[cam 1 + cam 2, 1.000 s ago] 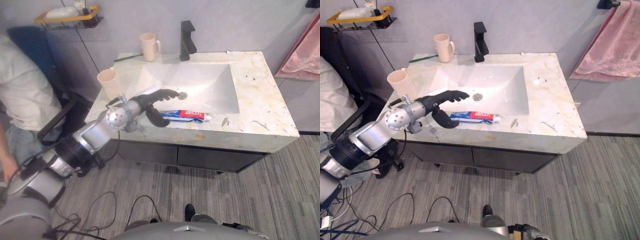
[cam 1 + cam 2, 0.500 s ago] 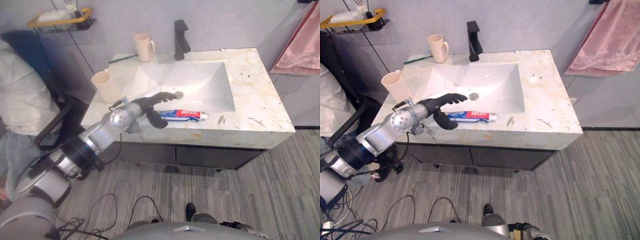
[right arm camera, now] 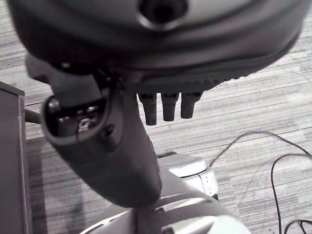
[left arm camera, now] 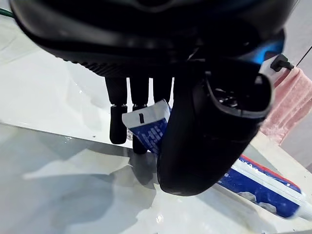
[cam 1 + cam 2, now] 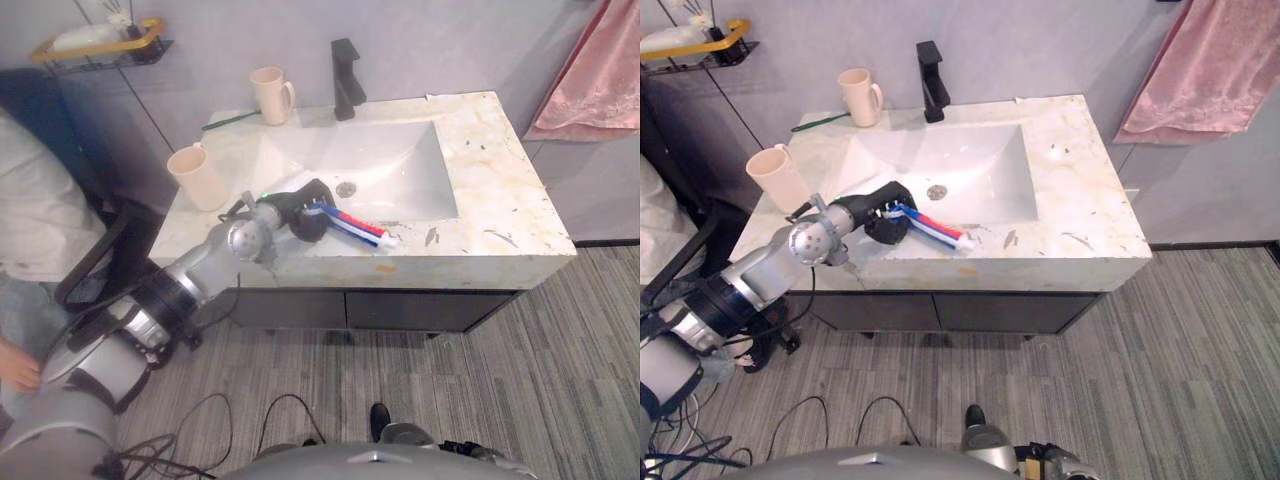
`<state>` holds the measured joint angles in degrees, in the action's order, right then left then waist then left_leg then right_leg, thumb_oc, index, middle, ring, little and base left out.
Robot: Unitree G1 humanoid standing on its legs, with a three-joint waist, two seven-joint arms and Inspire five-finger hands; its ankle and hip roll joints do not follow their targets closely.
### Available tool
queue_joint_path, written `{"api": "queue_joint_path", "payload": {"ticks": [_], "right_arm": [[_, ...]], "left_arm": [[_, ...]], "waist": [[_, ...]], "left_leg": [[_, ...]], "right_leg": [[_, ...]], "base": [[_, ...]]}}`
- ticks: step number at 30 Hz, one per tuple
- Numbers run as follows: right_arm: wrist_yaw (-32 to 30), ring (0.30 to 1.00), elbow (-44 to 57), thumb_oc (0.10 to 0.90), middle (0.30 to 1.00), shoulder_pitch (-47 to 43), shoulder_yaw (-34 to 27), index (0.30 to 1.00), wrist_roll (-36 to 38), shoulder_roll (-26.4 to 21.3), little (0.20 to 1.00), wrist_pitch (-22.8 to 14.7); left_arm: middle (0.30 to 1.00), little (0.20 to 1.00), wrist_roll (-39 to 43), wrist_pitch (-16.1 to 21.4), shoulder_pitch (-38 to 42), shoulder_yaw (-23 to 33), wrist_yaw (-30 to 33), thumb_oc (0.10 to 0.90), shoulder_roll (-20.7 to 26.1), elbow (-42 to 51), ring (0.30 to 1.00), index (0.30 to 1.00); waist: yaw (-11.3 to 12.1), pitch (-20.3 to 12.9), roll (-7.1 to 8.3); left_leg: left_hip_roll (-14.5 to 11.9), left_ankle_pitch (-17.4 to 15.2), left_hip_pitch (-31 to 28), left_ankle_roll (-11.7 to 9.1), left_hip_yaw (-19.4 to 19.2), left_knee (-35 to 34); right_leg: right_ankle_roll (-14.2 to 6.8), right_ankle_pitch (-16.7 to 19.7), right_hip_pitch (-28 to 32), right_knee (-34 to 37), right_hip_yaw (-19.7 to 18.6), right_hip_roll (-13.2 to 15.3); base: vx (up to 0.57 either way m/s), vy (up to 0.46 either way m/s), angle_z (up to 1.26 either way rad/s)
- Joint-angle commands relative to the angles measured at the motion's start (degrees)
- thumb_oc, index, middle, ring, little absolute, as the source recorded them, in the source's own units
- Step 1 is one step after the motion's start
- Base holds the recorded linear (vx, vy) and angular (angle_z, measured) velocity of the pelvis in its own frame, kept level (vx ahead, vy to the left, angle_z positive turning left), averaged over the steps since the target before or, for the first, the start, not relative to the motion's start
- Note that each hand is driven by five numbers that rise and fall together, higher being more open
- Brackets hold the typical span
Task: Organize the bathroom.
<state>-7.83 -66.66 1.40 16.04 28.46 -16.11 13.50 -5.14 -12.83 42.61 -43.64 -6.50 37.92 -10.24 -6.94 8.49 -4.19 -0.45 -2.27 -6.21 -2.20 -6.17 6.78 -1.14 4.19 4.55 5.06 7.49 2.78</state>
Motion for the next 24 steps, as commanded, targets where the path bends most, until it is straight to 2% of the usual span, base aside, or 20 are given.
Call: {"api": "queue_joint_path", "payload": {"ticks": [1, 11, 13, 15, 16, 18, 19, 20, 21, 22, 24], "right_arm": [[1.0, 0.900, 1.6, 0.800, 0.900, 0.8, 1.1, 0.900, 0.9, 0.2, 0.900, 1.0], [0.4, 0.900, 1.2, 0.800, 0.900, 0.1, 1.5, 0.900, 0.2, 0.3, 0.900, 0.3], [-0.1, 0.900, 0.9, 0.800, 0.900, 0.1, 1.5, 0.900, 1.6, 0.6, 0.900, -0.2], [-1.0, 0.900, 1.1, 0.800, 0.900, 0.4, 0.9, 0.900, 4.8, 0.7, 0.900, -1.6], [-1.1, 0.900, 1.2, 0.800, 0.900, 0.4, 0.8, 0.900, 5.2, 0.8, 0.900, -1.7], [-3.1, 0.900, 4.6, 0.800, 0.900, 0.9, -0.4, 0.900, 8.0, 0.2, 0.900, -2.5], [-3.3, 0.900, 5.1, 0.800, 0.900, 0.9, -0.5, 0.900, 8.2, 0.1, 0.900, -2.5], [-4.9, 0.900, 8.2, 0.800, 0.900, 1.2, -0.9, 0.900, 9.2, -0.2, 0.900, -2.6], [-5.3, 0.900, 8.9, 0.800, 0.900, 1.2, -0.9, 0.900, 9.4, -0.2, 0.900, -2.7], [-7.5, 0.900, 11.1, 0.800, 0.900, 1.8, -1.4, 0.900, 10.2, -0.3, 0.900, -3.0], [-9.2, 0.900, 11.7, 0.800, 0.900, 2.2, -2.2, 0.900, 12.3, -0.4, 0.900, -4.1]], "left_arm": [[0.300, 0.300, -0.8, 2.4, 6.6, 3.8, 1.6, 0.400, 2.5, -2.3, 0.300, 0.300], [0.300, 0.300, 0.9, 3.9, 6.3, 4.2, 3.4, 0.400, 2.2, -2.8, 0.300, 0.300], [0.300, 0.300, 3.8, 4.8, 6.3, 4.6, 4.2, 0.400, 2.3, -2.5, 0.300, 0.300], [0.300, 0.300, 12.2, 8.2, 5.7, 5.8, 5.2, 0.400, 2.4, -1.1, 0.300, 0.300], [0.300, 0.300, 13.1, 8.4, 5.5, 6.1, 5.0, 0.400, 2.3, -0.8, 0.300, 0.300], [0.300, 0.300, 20.5, 9.3, 3.5, 9.3, 5.8, 0.400, 0.8, 5.2, 0.300, 0.300], [0.300, 0.300, 20.7, 8.8, 3.3, 9.5, 5.6, 0.400, 0.7, 5.8, 0.300, 0.300], [0.300, 0.300, 22.1, 10.4, 1.9, 10.8, 7.6, 0.400, -0.3, 7.8, 0.300, 0.300], [0.300, 0.300, 22.1, 10.9, 1.6, 11.1, 7.9, 0.400, -0.5, 8.0, 0.300, 0.300], [0.300, 0.300, 22.8, 12.6, 0.6, 12.6, 8.1, 0.400, -0.9, 8.5, 0.300, 0.300], [0.300, 0.300, 23.8, 13.4, 0.3, 13.4, 8.0, 0.400, -1.0, 8.6, 0.300, 0.300]], "waist": [[0.2, -0.8, 3.21], [0.8, -1.1, 3.34], [0.9, -1.3, 3.26], [0.9, -1.4, 2.98], [0.9, -1.4, 2.96], [0.1, -0.8, 3.53], [0.0, -0.8, 3.57], [-0.3, -0.1, 4.55], [-0.3, 0.1, 4.63], [-0.6, 0.5, 5.65], [-0.7, 0.5, 6.12]], "left_leg": [[2.7, -1.3, 7.3, 0.2, 0.2, 2.7], [2.8, -1.1, 7.7, 0.2, 0.5, 2.6], [2.7, -0.8, 7.4, 0.2, 0.5, 1.8], [2.6, 0.1, 6.8, 0.0, -0.2, -0.1], [2.5, 0.2, 6.7, 0.0, -0.5, -0.2], [0.5, 0.5, 8.0, -0.8, -4.3, 4.7], [0.2, 0.5, 8.4, -0.8, -4.5, 5.8], [-0.7, 0.4, 9.7, -0.6, -4.9, 12.0], [-1.0, 0.2, 10.0, -0.5, -4.8, 13.0], [-1.0, -0.8, 9.8, 0.3, -4.4, 16.7], [-1.0, -1.3, 9.6, 0.5, -4.0, 18.4]], "right_leg": [[-2.4, -7.5, 3.5, -4.0, 4.7, -1.6], [-2.5, -7.0, 4.0, -2.9, 5.2, -1.5], [-2.5, -7.0, 4.1, -2.7, 5.2, -1.7], [-2.6, -6.9, 4.3, -2.1, 5.5, -2.0], [-2.6, -6.9, 4.3, -2.1, 5.5, -2.1], [-2.2, -6.6, 4.0, -2.5, 6.5, -1.1], [-2.1, -6.5, 3.9, -2.6, 6.6, -1.1], [-1.8, -6.1, 3.2, -3.4, 6.8, 0.1], [-1.7, -6.1, 3.0, -3.7, 6.9, 0.2], [-1.8, -5.6, 2.0, -4.5, 6.9, 1.2], [-1.9, -5.3, 1.6, -4.7, 7.0, 1.6]], "base": [[0.00, 0.000, 0.00], [-0.02, 0.006, 0.05], [0.00, 0.000, 0.00], [0.00, 0.014, 0.06], [-0.05, 0.052, 0.15], [-0.10, 0.074, 0.22], [-0.16, 0.080, 0.26], [-0.14, 0.064, 0.19], [-0.23, 0.120, 0.15], [-0.13, 0.076, 0.05], [-0.17, 0.134, 0.05]]}}
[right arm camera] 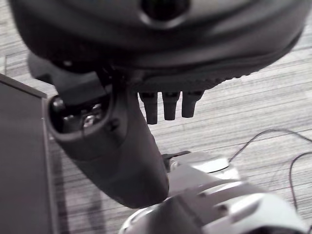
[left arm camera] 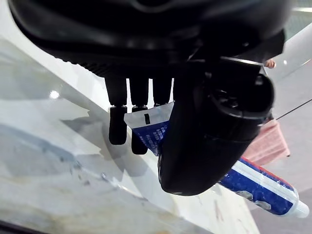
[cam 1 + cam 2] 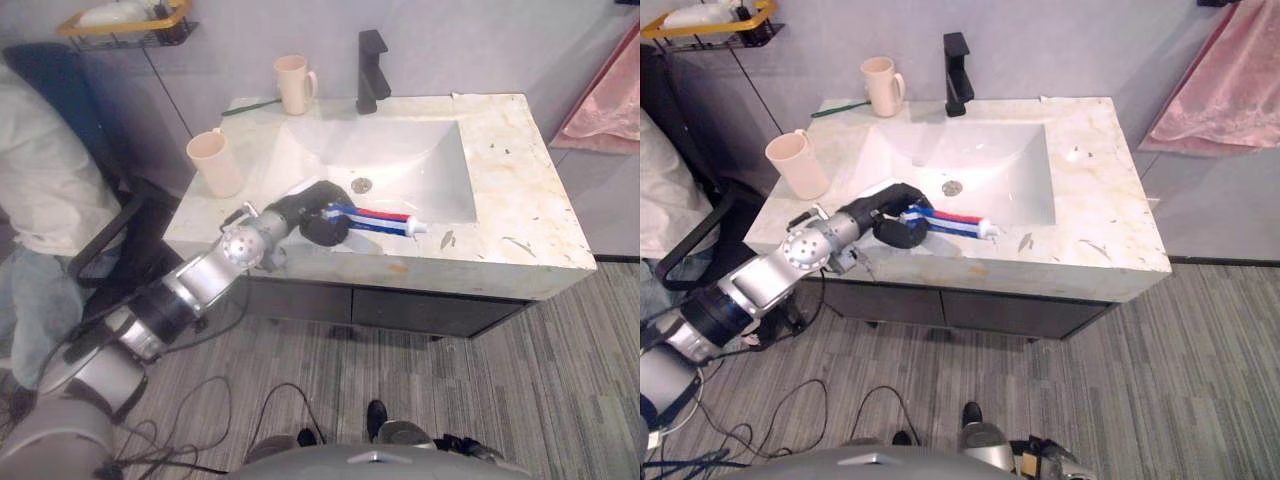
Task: Organize the bathroom.
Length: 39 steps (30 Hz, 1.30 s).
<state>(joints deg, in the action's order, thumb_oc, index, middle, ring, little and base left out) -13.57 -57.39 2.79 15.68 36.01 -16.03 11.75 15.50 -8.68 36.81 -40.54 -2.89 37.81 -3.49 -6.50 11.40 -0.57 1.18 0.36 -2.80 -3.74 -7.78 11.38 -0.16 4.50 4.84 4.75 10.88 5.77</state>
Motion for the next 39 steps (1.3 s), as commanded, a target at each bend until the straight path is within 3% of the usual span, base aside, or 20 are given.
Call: {"api": "queue_joint_path", "payload": {"ticks": [1, 2, 5, 9, 11, 15, 16, 18, 21, 22, 23, 24, 26, 29, 33, 34, 36, 37, 38, 39], "right_arm": [[-5.8, 0.900, 1.3, 0.800, 0.900, 1.6, -3.8, 0.900, 9.3, -0.4, 0.900, -5.9], [-6.5, 0.900, -0.4, 0.800, 0.900, 2.0, -6.2, 0.900, 11.9, -0.2, 0.900, -7.8], [-9.4, 0.900, -3.0, 0.800, 0.900, 2.4, -10.8, 0.900, 15.7, 0.1, 0.900, -13.9], [-21.6, 0.900, 1.7, 0.800, 0.900, 2.9, -16.7, 0.900, 12.8, -0.5, 0.900, -23.5], [-27.2, 0.900, 6.4, 0.800, 0.900, 3.1, -18.1, 0.900, 9.6, -0.6, 0.900, -25.2], [-28.6, 0.900, 7.6, 0.800, 0.900, 3.1, -18.3, 0.900, 8.3, -0.6, 0.900, -25.4], [-46.7, 0.900, 23.3, 0.800, 0.900, 3.4, -19.6, 0.900, -2.3, -0.6, 0.900, -31.4], [-52.6, 0.900, 28.7, 0.800, 0.900, 3.6, -20.9, 0.900, -6.0, -1.0, 0.900, -34.6], [-62.4, 0.900, 42.0, 0.800, 0.900, 3.8, -24.4, 0.900, -18.0, -3.1, 0.900, -34.8], [-63.8, 0.900, 44.6, 0.800, 0.900, 4.0, -25.4, 0.900, -21.6, -3.6, 0.900, -37.0], [-65.7, 0.900, 52.1, 0.800, 0.900, 4.2, -28.3, 0.900, -28.2, -5.2, 0.900, -33.3], [-65.9, 0.900, 54.4, 0.800, 0.900, 4.2, -29.8, 0.900, -30.7, -6.5, 0.900, -35.2], [-66.5, 0.900, 64.5, 0.800, 0.900, 3.9, -35.7, 0.900, -37.9, -11.2, 0.900, -32.2], [-66.9, 0.900, 73.4, 0.800, 0.900, 2.2, -42.8, 0.900, -47.5, -17.9, 0.900, -36.6], [-65.3, 0.900, 77.4, 0.800, 0.900, -1.4, -45.3, 0.900, -50.7, -23.0, 0.900, -40.3], [-57.0, 0.900, 78.3, 0.800, 0.900, -6.9, -43.3, 0.900, -44.2, -26.0, 0.900, -47.2], [-48.2, 0.900, 77.8, 0.800, 0.900, -10.9, -39.8, 0.900, -36.7, -26.8, 0.900, -48.9], [-39.2, 0.900, 77.5, 0.800, 0.900, -13.8, -35.9, 0.900, -28.8, -26.6, 0.900, -49.6], [-30.2, 0.900, 77.1, 0.800, 0.900, -17.0, -31.7, 0.900, -22.6, -26.3, 0.900, -46.8], [-26.5, 0.900, 77.0, 0.800, 0.900, -18.2, -29.7, 0.900, -21.5, -26.2, 0.900, -44.8]], "left_arm": [[0.300, 0.300, 5.0, 9.7, 6.0, 10.8, 5.2, 0.400, -1.1, 2.0, 0.300, 0.300], [0.300, 0.300, 6.0, 9.0, 6.1, 11.3, 5.8, 0.400, -1.9, 2.5, 0.300, 0.300], [0.300, 0.300, 9.5, 8.4, 6.7, 11.6, 6.8, 0.400, -2.8, 2.9, 0.300, 0.300], [0.300, 0.300, 11.0, 8.5, 7.1, 12.1, 11.1, 0.400, -5.4, 4.4, 0.300, 0.300], [0.300, 0.300, 11.3, 8.6, 6.9, 12.5, 12.3, 0.400, -6.4, 5.1, 0.300, 0.300], [0.300, 0.300, 11.3, 8.6, 7.0, 12.4, 12.7, 0.400, -6.6, 5.2, 0.300, 0.300], [0.300, 0.300, 13.7, 8.5, 8.7, 11.8, 17.8, 0.400, -7.9, 6.7, 0.300, 0.300], [0.300, 0.300, 14.3, 9.1, 9.3, 12.0, 19.4, 0.400, -8.1, 7.0, 0.300, 0.300], [0.300, 0.300, 13.8, 11.2, 9.6, 13.7, 23.3, 0.400, -8.0, 8.8, 0.300, 0.300], [0.300, 0.300, 13.8, 11.4, 9.5, 14.4, 23.9, 0.400, -7.9, 9.4, 0.300, 0.300], [0.300, 0.300, 12.6, 11.6, 9.2, 15.5, 24.1, 0.400, -7.3, 9.6, 0.300, 0.300], [0.300, 0.300, 12.0, 10.8, 8.9, 16.2, 23.6, 0.400, -7.1, 9.9, 0.300, 0.300], [0.300, 0.300, 13.4, 9.6, 8.3, 17.3, 23.7, 0.400, -5.2, 10.7, 0.300, 0.300], [0.300, 0.300, 16.2, 8.9, 7.7, 18.2, 24.5, 0.400, -3.1, 11.3, 0.300, 0.300], [0.300, 0.300, 19.8, 9.1, 7.4, 18.9, 24.8, 0.400, -1.5, 11.7, 0.300, 0.300], [0.300, 0.300, 22.5, 10.6, 7.3, 18.9, 24.7, 0.400, -1.8, 10.3, 0.300, 0.300], [0.300, 0.300, 23.3, 11.7, 7.6, 18.7, 24.3, 0.400, -2.6, 9.0, 0.300, 0.300], [0.300, 0.300, 24.1, 12.3, 7.6, 18.3, 24.2, 0.400, -3.8, 8.2, 0.300, 0.300], [0.300, 0.300, 24.4, 12.7, 7.8, 17.9, 24.1, 0.400, -5.2, 7.8, 0.300, 0.300], [0.300, 0.300, 24.3, 12.7, 7.9, 17.7, 24.3, 0.400, -6.0, 7.8, 0.300, 0.300]], "waist": [[-1.5, -2.5, 2.67], [-1.9, -2.5, 2.34], [-3.1, -3.1, 1.40], [-5.8, -3.6, 0.01], [-6.6, -3.5, -0.32], [-6.7, -3.5, -0.43], [-9.0, -3.5, -0.95], [-9.8, -3.4, -1.05], [-11.1, -3.2, -1.04], [-11.4, -3.0, -1.19], [-11.9, -3.1, -1.06], [-12.2, -3.0, -1.28], [-12.8, -3.1, -1.56], [-12.9, -3.4, -1.71], [-12.0, -3.9, -1.74], [-10.6, -4.4, -1.50], [-9.7, -4.5, -1.33], [-9.0, -4.6, -1.41], [-8.4, -4.6, -1.31], [-8.2, -4.6, -1.46]], "left_leg": [[-2.9, -4.3, 5.3, 1.9, -1.7, 13.0], [-2.3, -6.4, 3.0, 2.1, -1.5, 10.2], [-1.5, -6.9, -0.3, 1.9, -2.5, 4.0], [-0.2, -7.5, -5.1, 2.1, -3.3, -6.5], [0.1, -7.2, -6.3, 2.3, -3.3, -9.0], [0.2, -7.0, -6.5, 2.4, -3.3, -9.7], [1.6, -6.1, -8.0, 3.7, -3.6, -13.8], [1.9, -5.7, -8.5, 4.2, -3.9, -15.2], [2.4, -5.7, -9.2, 5.0, -4.4, -16.4], [2.4, -6.0, -9.5, 5.2, -4.5, -16.4], [2.7, -6.0, -9.4, 5.3, -4.7, -16.4], [2.6, -6.4, -9.6, 5.5, -4.9, -16.4], [2.8, -6.8, -9.8, 5.9, -5.3, -16.4], [3.2, -7.1, -9.9, 6.3, -6.1, -16.4], [3.4, -7.4, -10.1, 6.4, -6.5, -16.4], [3.4, -7.5, -10.4, 6.5, -6.3, -16.4], [3.5, -7.4, -10.5, 6.4, -6.0, -16.4], [3.4, -7.8, -10.8, 6.5, -5.3, -16.4], [3.4, -7.2, -10.5, 6.7, -4.4, -16.4], [3.3, -7.3, -10.6, 6.8, -3.8, -16.4]], "right_leg": [[-3.2, -5.3, 0.9, -4.4, 3.8, -1.1], [-3.8, -5.0, 0.9, -4.2, 3.4, -1.0], [-4.9, -4.2, -0.2, -4.3, 3.7, -0.7], [-7.3, -1.7, -3.2, -4.2, 2.0, -0.9], [-7.9, -0.9, -4.3, -4.3, 1.3, -1.0], [-8.1, -0.7, -4.4, -4.3, 1.1, -1.0], [-9.6, 1.4, -7.5, -4.8, -0.7, -0.6], [-10.2, 2.1, -8.8, -5.1, -1.5, -0.4], [-11.0, 3.4, -10.4, -5.6, -2.2, 0.0], [-11.2, 3.6, -10.4, -5.8, -2.1, 0.0], [-11.2, 4.4, -11.2, -6.0, -2.5, 0.3], [-11.4, 4.3, -11.3, -6.1, -2.6, 0.3], [-11.6, 4.3, -11.6, -6.4, -3.3, 0.2], [-11.7, 4.8, -12.0, -6.7, -3.1, 0.7], [-11.9, 4.9, -12.0, -6.9, -2.8, 1.1], [-11.9, 4.9, -11.6, -7.2, -2.2, 1.4], [-11.7, 5.2, -11.5, -7.2, -2.0, 1.6], [-11.6, 4.8, -11.2, -7.5, -2.1, 1.5], [-11.0, 4.5, -11.2, -7.9, -3.4, 1.1], [-10.8, 3.9, -11.0, -8.1, -4.1, 0.7]], "base": [[-0.20, 0.253, 0.15], [-0.14, 0.233, 0.20], [-0.12, 0.254, 0.14], [-0.13, 0.225, 0.01], [-0.12, 0.185, -0.14], [-0.08, 0.122, -0.09], [-0.24, 0.357, -0.07], [-0.20, 0.286, -0.21], [-0.09, 0.130, -0.18], [-0.09, 0.137, -0.08], [-0.06, 0.121, -0.01], [-0.06, 0.125, -0.07], [-0.04, 0.133, -0.12], [-0.04, 0.113, -0.16], [-0.01, 0.073, -0.10], [0.01, 0.063, -0.09], [0.02, 0.050, -0.04], [0.00, 0.000, 0.00], [0.04, 0.042, 0.03], [0.00, 0.021, 0.09]]}}
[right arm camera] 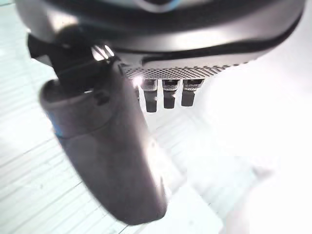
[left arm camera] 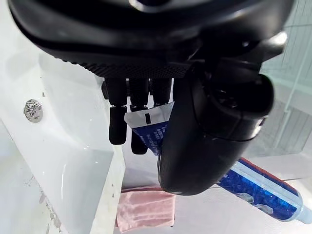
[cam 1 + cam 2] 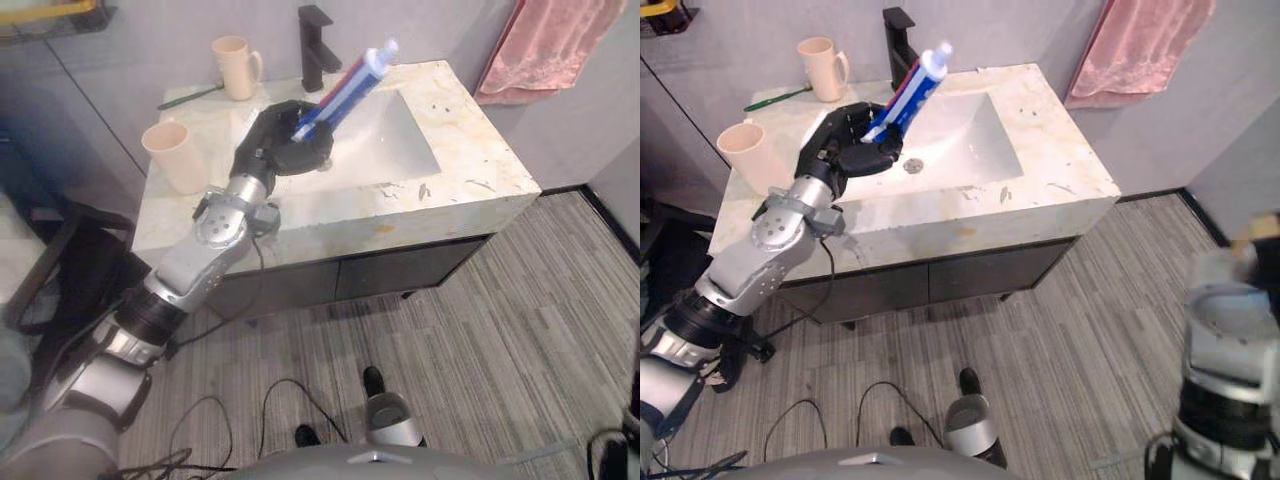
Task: Organize the bathroom.
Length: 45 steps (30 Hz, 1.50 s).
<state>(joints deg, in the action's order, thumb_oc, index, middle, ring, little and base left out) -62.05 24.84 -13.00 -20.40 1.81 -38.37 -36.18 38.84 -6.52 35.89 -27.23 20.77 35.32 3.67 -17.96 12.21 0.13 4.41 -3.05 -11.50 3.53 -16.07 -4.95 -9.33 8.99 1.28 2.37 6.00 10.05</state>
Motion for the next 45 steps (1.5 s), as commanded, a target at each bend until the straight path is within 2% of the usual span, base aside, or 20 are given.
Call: {"api": "queue_joint_path", "payload": {"ticks": [1, 2, 3, 4, 5, 6, 7, 8, 10, 12, 14, 18, 26, 29, 45], "right_arm": [[26.3, 0.900, -5.8, 0.800, 0.900, -5.0, 10.4, 0.900, 13.7, -4.4, 0.900, 6.6], [27.2, 0.900, -5.8, 0.800, 0.900, -5.8, 11.6, 0.900, 14.1, -4.7, 0.900, 7.8], [37.0, 0.900, -6.0, 0.800, 0.900, -9.6, 16.8, 0.900, 22.3, -5.3, 0.900, 14.0], [39.8, 0.900, -6.5, 0.800, 0.900, -10.6, 18.3, 0.900, 24.2, -5.4, 0.900, 15.5], [44.2, 0.900, -7.6, 0.800, 0.900, -13.0, 21.7, 0.900, 27.3, -6.0, 0.900, 18.7], [44.7, 0.900, -7.9, 0.800, 0.900, -13.4, 22.0, 0.900, 27.5, -6.1, 0.900, 18.7], [50.4, 0.900, -9.0, 0.800, 0.900, -15.2, 24.4, 0.900, 32.5, -5.9, 0.900, 20.2], [51.5, 0.900, -9.4, 0.800, 0.900, -15.6, 25.0, 0.900, 33.0, -5.8, 0.900, 21.0], [58.1, 0.900, -12.2, 0.800, 0.900, -18.5, 28.6, 0.900, 36.2, -5.5, 0.900, 22.1], [61.4, 0.900, -14.1, 0.800, 0.900, -20.7, 31.0, 0.900, 41.6, -4.4, 0.900, 24.5], [63.2, 0.900, -15.7, 0.800, 0.900, -21.8, 31.9, 0.900, 43.6, -3.5, 0.900, 25.6], [63.5, 0.900, -17.0, 0.800, 0.900, -22.2, 32.8, 0.900, 42.8, -1.4, 0.900, 26.3], [66.4, 0.900, -17.3, 0.800, 0.900, -22.2, 31.6, 0.900, 50.4, 2.1, 0.900, 25.2], [66.0, 0.900, -17.8, 0.800, 0.900, -22.4, 31.5, 0.900, 51.3, 4.0, 0.900, 25.1], [59.9, 0.900, -25.9, 0.800, 0.900, -26.3, 34.0, 0.900, 51.3, 9.7, 0.900, 24.0]], "left_arm": [[0.300, 0.300, 0.9, 10.6, 9.3, 3.7, 1.1, 0.400, -4.4, 0.6, 0.300, 0.300], [0.300, 0.300, 1.0, 10.5, 9.6, 3.5, 1.2, 0.400, -4.6, 0.6, 0.300, 0.300], [0.300, 0.300, 2.1, 9.4, 10.7, 2.3, 2.1, 0.400, -5.3, 1.3, 0.300, 0.300], [0.300, 0.300, 2.5, 9.4, 10.9, 2.1, 2.4, 0.400, -5.6, 1.3, 0.300, 0.300], [0.300, 0.300, 3.4, 8.6, 11.5, 2.2, 2.8, 0.400, -5.9, 1.8, 0.300, 0.300], [0.300, 0.300, 3.5, 8.5, 11.5, 2.4, 2.8, 0.400, -5.9, 1.9, 0.300, 0.300], [0.300, 0.300, 4.7, 8.3, 12.3, 2.5, 3.0, 0.400, -6.3, 1.9, 0.300, 0.300], [0.300, 0.300, 5.2, 8.5, 12.5, 2.6, 2.9, 0.400, -6.3, 1.7, 0.300, 0.300], [0.300, 0.300, 6.6, 9.3, 13.9, 3.2, 2.7, 0.400, -7.5, -0.1, 0.300, 0.300], [0.300, 0.300, 7.6, 9.8, 15.0, 3.6, 2.1, 0.400, -8.1, -2.0, 0.300, 0.300], [0.300, 0.300, 7.5, 10.3, 15.4, 3.7, 1.3, 0.400, -8.3, -3.4, 0.300, 0.300], [0.300, 0.300, 6.7, 9.7, 15.4, 4.2, -0.5, 0.400, -8.9, -5.1, 0.300, 0.300], [0.300, 0.300, 5.9, 10.7, 14.7, 4.9, -3.8, 0.400, -9.9, -10.0, 0.300, 0.300], [0.300, 0.300, 5.4, 11.6, 14.3, 4.9, -4.9, 0.400, -10.5, -11.6, 0.300, 0.300], [0.300, 0.300, 3.5, 9.6, 15.5, 3.1, -4.8, 0.400, -11.0, -12.4, 0.300, 0.300]], "waist": [[3.7, -5.6, -2.01], [3.8, -5.7, -1.95], [4.7, -6.2, -1.67], [5.0, -6.3, -1.48], [5.6, -6.7, -1.03], [5.5, -6.6, -1.05], [6.0, -6.9, -0.64], [6.2, -6.9, -0.49], [6.9, -6.9, 0.30], [7.6, -7.0, 0.85], [7.8, -7.0, 1.12], [8.6, -7.2, 1.75], [8.7, -7.3, 1.92], [8.7, -7.5, 1.76], [9.7, -7.7, 0.84]], "left_leg": [[0.1, -3.3, -1.4, -0.5, 5.3, 0.0], [0.1, -3.2, -1.3, -0.4, 5.5, 0.0], [0.1, -2.9, -0.8, -0.4, 6.4, 0.0], [0.1, -2.9, -0.8, -0.4, 6.7, 0.0], [0.0, -2.6, -0.6, -0.5, 7.2, 0.0], [0.0, -2.6, -0.6, -0.5, 7.3, 0.0], [0.0, -2.6, -0.5, -0.6, 7.6, 0.0], [0.0, -2.5, -0.5, -0.6, 7.7, 0.0], [0.0, -2.4, -0.6, -1.0, 7.8, 0.0], [-0.1, -2.3, -0.7, -1.2, 7.8, 0.0], [0.0, -2.3, -0.7, -1.3, 7.9, 0.0], [-0.2, -2.1, -0.7, -1.6, 7.8, 0.0], [-0.3, -2.0, -0.9, -1.7, 7.2, 0.0], [-0.4, -2.0, -1.1, -1.7, 6.8, 0.0], [-0.6, -2.4, -1.7, -1.5, 6.8, 0.0]], "right_leg": [[-1.1, -1.1, -7.4, -5.6, -0.4, -4.0], [-1.0, -1.3, -7.4, -5.5, -0.8, -4.1], [-0.7, -1.7, -7.1, -5.1, -1.6, -4.2], [-0.6, -1.6, -7.1, -5.2, -1.8, -4.2], [-0.5, -2.1, -6.6, -4.8, -2.4, -4.4], [-0.5, -2.1, -6.6, -4.7, -2.4, -4.4], [-0.5, -1.9, -6.3, -4.5, -2.6, -4.4], [-0.6, -1.9, -6.2, -4.4, -2.6, -4.4], [-0.7, -1.8, -5.7, -4.2, -1.9, -3.9], [-0.8, -1.5, -5.5, -4.0, -1.2, -3.6], [-0.9, -1.4, -5.3, -3.9, -0.7, -3.4], [-1.1, -1.1, -5.1, -3.4, 0.1, -3.0], [-1.2, -1.5, -4.7, -3.6, 0.6, -3.0], [-1.1, -1.7, -4.5, -3.6, 0.5, -3.2], [-1.0, -2.5, -4.0, -4.0, 1.5, -3.4]], "base": [[0.01, 0.015, 0.16], [0.01, 0.004, 0.32], [0.04, -0.003, 0.34], [0.09, -0.013, 0.39], [0.07, -0.015, 0.30], [0.09, -0.021, 0.46], [0.06, -0.015, 0.42], [0.09, -0.024, 0.50], [0.06, -0.021, 0.39], [0.04, -0.027, 0.33], [0.04, -0.023, 0.22], [0.04, -0.023, 0.13], [0.01, -0.018, 0.04], [0.00, 0.000, 0.00], [0.00, -0.004, 0.00]]}}
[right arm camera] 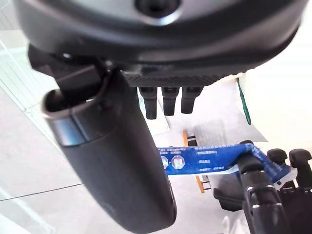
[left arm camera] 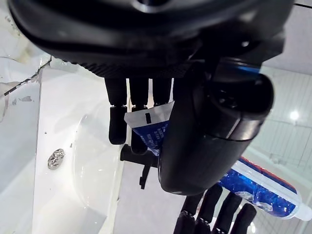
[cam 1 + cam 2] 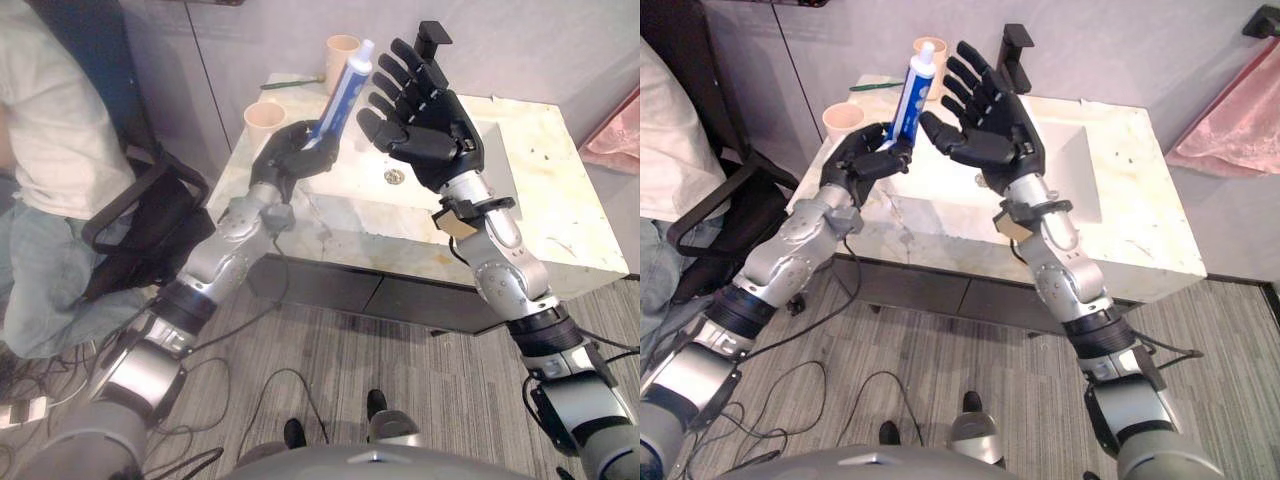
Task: Organize the bathroom.
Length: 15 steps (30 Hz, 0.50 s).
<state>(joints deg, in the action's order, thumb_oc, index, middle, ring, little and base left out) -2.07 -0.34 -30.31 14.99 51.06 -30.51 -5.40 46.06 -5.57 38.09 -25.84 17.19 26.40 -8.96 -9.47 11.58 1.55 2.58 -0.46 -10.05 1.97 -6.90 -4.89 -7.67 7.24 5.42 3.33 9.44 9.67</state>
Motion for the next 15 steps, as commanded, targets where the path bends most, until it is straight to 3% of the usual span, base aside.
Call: {"api": "queue_joint_path", "payload": {"ticks": [1, 15], "right_arm": [[-0.2, 0.900, -1.4, 0.800, 0.900, -9.1, -1.5, 0.900, 2.1, 1.8, 0.900, -6.8], [1.8, 0.900, -3.9, 0.800, 0.900, -12.2, 0.0, 0.900, 5.3, 4.4, 0.900, -5.9]], "left_arm": [[0.300, 0.300, -3.7, 8.7, 13.4, 1.6, -1.4, 0.400, -1.9, 0.2, 0.300, 0.300], [0.300, 0.300, -2.7, 7.7, 14.2, 1.1, -2.1, 0.400, -1.7, 0.3, 0.300, 0.300]], "waist": [[1.3, -7.1, -0.61], [2.6, -7.4, -0.65]], "left_leg": [[1.2, -5.0, -3.2, 0.1, -2.3, -0.1], [1.0, -5.1, -2.9, 0.1, -2.0, -0.1]], "right_leg": [[-2.7, -0.8, -8.2, -5.0, -1.9, -3.0], [-2.7, -1.7, -7.2, -3.9, -0.5, -3.1]], "base": [[-0.01, -0.024, 0.03], [0.00, -0.003, 0.01]]}}
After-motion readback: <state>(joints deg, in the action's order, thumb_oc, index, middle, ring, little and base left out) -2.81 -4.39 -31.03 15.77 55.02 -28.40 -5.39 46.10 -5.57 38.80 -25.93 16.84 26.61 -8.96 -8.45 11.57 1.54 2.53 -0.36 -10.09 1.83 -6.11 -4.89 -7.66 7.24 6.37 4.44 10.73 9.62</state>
